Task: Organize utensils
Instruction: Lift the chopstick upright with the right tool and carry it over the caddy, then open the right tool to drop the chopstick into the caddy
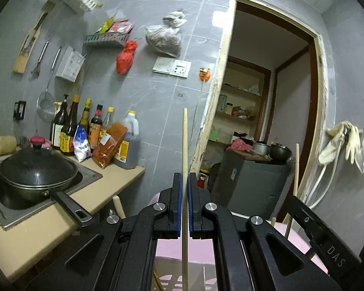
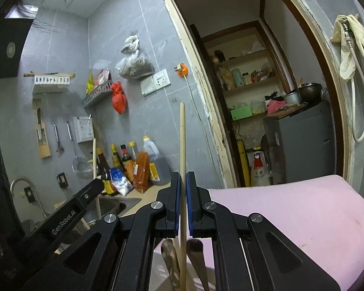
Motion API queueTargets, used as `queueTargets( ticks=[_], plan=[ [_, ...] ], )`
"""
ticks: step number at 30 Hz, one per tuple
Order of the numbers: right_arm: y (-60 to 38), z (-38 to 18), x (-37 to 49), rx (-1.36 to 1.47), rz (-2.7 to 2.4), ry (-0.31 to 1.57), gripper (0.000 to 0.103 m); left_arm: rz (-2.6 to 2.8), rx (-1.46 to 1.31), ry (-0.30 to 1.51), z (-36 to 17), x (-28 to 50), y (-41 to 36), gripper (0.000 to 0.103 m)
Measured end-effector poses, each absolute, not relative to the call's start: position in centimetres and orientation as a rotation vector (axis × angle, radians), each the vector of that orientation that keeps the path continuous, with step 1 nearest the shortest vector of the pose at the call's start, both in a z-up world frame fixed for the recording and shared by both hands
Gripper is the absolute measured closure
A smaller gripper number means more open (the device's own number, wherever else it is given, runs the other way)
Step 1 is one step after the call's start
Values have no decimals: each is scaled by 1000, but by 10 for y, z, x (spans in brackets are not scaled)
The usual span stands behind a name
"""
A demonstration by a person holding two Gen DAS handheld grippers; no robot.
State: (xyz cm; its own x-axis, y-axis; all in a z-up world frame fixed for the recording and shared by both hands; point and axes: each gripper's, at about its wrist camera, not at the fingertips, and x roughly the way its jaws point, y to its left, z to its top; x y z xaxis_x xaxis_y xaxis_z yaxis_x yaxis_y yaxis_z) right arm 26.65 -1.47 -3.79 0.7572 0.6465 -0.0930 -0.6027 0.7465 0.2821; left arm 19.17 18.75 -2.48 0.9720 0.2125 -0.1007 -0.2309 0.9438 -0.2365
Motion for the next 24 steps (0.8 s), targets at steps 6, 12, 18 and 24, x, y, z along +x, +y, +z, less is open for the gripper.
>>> queueTargets(
  ticks=[6,12,18,24],
  plan=[
    [-19,-38,263,209,695,214,100,213,-191,73,-35,192,178,101],
    [-17,-38,257,178,696,220,100,223,-154,88,-43,193,175,101],
    [-15,-39,253,144,700,241,100,216,-140,120,-49,193,176,101],
    [-15,-41,254,132,699,276,99,186,-171,182,-51,190,180,100]
  ],
)
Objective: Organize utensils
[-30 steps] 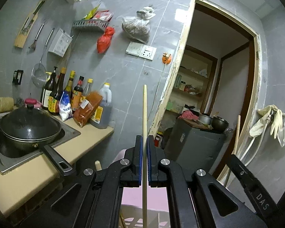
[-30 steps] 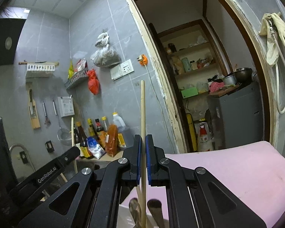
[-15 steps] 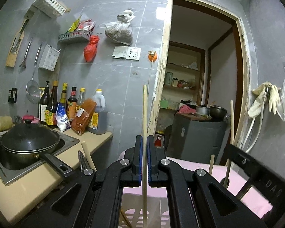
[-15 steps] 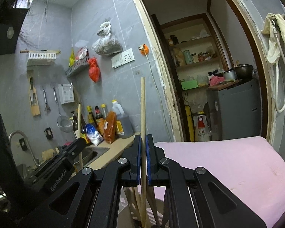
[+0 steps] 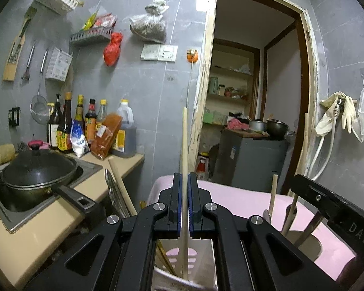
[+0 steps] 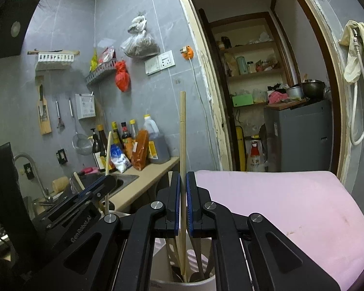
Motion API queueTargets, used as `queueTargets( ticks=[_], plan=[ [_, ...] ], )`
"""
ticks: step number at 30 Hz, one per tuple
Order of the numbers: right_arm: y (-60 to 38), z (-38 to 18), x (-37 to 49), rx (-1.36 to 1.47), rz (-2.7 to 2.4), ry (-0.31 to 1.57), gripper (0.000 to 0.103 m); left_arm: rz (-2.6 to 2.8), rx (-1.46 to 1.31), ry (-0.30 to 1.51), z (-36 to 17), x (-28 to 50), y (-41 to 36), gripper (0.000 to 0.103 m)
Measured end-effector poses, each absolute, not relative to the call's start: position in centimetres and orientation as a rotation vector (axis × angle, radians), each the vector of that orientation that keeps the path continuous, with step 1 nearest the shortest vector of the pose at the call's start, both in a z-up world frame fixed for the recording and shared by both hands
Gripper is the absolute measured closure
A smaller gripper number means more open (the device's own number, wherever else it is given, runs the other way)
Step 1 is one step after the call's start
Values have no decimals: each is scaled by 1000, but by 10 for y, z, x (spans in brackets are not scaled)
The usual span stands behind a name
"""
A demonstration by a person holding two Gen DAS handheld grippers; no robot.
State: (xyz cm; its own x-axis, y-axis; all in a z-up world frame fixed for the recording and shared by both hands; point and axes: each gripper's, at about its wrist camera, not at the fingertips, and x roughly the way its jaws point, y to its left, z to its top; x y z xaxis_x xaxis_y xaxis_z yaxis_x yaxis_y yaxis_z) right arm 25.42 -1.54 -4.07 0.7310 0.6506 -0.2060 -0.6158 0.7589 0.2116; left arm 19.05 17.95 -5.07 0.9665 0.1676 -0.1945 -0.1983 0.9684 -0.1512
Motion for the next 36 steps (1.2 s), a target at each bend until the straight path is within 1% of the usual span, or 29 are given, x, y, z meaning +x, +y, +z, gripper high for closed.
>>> queueTargets(
  ticks=[7,8,11,13,16,18,21,22,23,24,26,28,29,30,33,36],
  plan=[
    [-20,-41,256,126,690,313,99,122,-200,277,-52,190,181,100],
    [-20,-41,256,127,690,318,99,111,-203,293,-52,191,181,97],
    [-22,-40,255,125,686,326,98,96,-214,311,-53,189,181,83],
    [-22,-38,255,125,684,330,98,89,-225,314,-50,186,182,83],
    [-25,-35,255,131,680,335,94,85,-231,315,-44,183,182,81],
    [-28,-32,255,137,675,334,92,80,-236,314,-39,180,183,74],
    [-34,-26,255,144,664,327,86,76,-240,309,-30,176,183,73],
    [-36,-24,254,146,660,325,82,75,-240,310,-27,175,182,73],
    [-38,-22,254,146,656,323,81,74,-237,317,-24,174,182,69],
    [-40,-20,253,146,650,321,81,73,-237,326,-22,175,181,63],
    [-44,-17,251,143,640,320,80,56,-255,351,-17,174,182,60],
    [-49,-13,249,144,629,320,79,51,-258,371,-14,174,181,59],
    [-51,-13,249,143,622,324,78,48,-254,382,-11,173,180,57],
    [-53,-12,248,141,613,329,77,48,-252,386,-10,173,179,52],
    [-59,-9,244,139,593,344,74,42,-258,386,-4,167,176,41],
    [-65,-5,241,133,571,364,67,32,-246,413,1,165,172,35]
  ],
)
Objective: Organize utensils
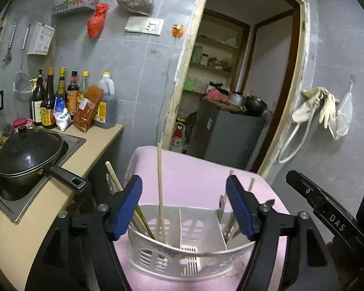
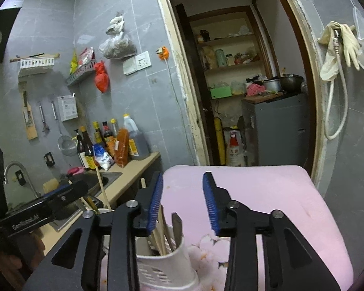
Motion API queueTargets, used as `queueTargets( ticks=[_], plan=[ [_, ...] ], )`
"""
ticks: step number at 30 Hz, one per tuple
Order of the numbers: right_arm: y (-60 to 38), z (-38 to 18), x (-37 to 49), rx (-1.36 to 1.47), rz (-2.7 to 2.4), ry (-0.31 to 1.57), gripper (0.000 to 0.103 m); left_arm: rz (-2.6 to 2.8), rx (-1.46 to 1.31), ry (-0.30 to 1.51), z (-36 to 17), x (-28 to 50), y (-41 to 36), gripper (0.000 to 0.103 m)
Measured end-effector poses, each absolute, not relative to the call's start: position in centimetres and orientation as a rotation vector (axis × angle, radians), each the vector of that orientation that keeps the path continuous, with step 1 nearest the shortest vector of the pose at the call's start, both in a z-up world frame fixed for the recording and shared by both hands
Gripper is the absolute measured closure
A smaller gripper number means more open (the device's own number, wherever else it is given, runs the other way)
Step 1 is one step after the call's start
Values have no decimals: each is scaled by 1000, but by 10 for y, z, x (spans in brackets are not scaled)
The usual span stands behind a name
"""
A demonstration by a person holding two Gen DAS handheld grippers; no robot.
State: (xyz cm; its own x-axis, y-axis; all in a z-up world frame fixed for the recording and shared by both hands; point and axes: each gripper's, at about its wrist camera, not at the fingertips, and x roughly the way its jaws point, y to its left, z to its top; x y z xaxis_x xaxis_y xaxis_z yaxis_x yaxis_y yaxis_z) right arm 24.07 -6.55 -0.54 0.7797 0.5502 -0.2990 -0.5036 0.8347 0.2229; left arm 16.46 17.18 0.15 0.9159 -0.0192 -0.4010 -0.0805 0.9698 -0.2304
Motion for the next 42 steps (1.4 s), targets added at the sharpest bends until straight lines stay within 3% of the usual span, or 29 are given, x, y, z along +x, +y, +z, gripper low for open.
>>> queueTargets(
  ticks=[4,6,10,12,17,42],
  plan=[
    [-76,1,234,136,544,389,53,18,-211,451,4,162,162,35],
    [-80,3,229,126,525,404,49,5,-203,465,4,160,158,27],
    [-93,7,220,129,486,438,24,-12,-202,477,6,153,150,24],
    [-98,9,216,124,464,445,19,-11,-190,485,6,150,145,13],
    [-112,10,205,102,411,485,0,2,-213,485,6,143,142,11],
    [-146,19,129,35,329,483,0,109,-173,419,16,57,125,10]
  ],
)
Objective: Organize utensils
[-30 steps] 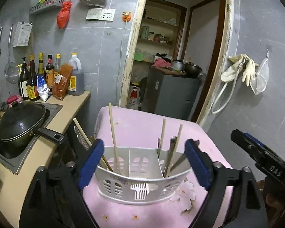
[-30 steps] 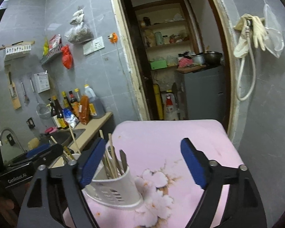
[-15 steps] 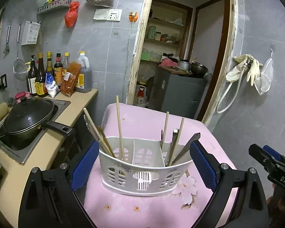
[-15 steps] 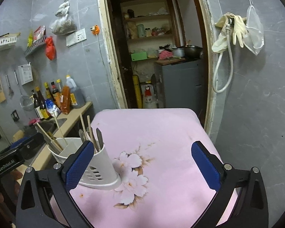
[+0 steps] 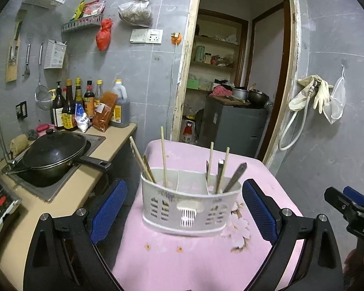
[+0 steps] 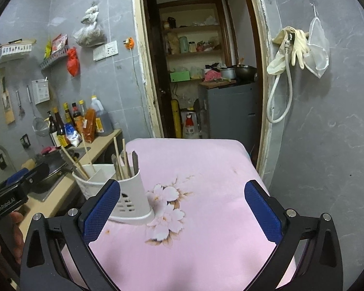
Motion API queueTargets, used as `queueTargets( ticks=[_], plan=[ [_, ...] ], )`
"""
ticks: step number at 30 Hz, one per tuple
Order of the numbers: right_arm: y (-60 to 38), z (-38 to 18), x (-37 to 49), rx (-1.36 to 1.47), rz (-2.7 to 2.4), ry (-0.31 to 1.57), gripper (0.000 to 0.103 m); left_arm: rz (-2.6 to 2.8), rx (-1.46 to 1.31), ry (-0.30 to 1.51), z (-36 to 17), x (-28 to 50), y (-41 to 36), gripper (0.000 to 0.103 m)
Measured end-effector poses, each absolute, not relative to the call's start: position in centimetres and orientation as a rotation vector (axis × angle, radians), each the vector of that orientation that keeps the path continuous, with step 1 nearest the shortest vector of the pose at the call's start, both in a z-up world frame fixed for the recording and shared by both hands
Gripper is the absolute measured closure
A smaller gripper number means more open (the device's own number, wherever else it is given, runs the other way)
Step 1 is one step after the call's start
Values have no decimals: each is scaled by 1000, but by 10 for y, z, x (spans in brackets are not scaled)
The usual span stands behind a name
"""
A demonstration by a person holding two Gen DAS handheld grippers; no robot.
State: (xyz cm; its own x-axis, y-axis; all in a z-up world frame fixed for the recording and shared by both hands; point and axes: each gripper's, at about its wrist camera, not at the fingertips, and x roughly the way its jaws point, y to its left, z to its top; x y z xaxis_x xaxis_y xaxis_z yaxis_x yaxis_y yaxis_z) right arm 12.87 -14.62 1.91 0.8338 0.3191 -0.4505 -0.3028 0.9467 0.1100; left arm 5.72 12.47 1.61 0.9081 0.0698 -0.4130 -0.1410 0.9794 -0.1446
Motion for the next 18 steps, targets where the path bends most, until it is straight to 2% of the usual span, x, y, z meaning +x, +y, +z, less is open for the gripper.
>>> queueTargets(
  ticks=[18],
  plan=[
    [-189,27,32,9,359,440,0,108,-144,361,24,-52,78,10]
  ],
)
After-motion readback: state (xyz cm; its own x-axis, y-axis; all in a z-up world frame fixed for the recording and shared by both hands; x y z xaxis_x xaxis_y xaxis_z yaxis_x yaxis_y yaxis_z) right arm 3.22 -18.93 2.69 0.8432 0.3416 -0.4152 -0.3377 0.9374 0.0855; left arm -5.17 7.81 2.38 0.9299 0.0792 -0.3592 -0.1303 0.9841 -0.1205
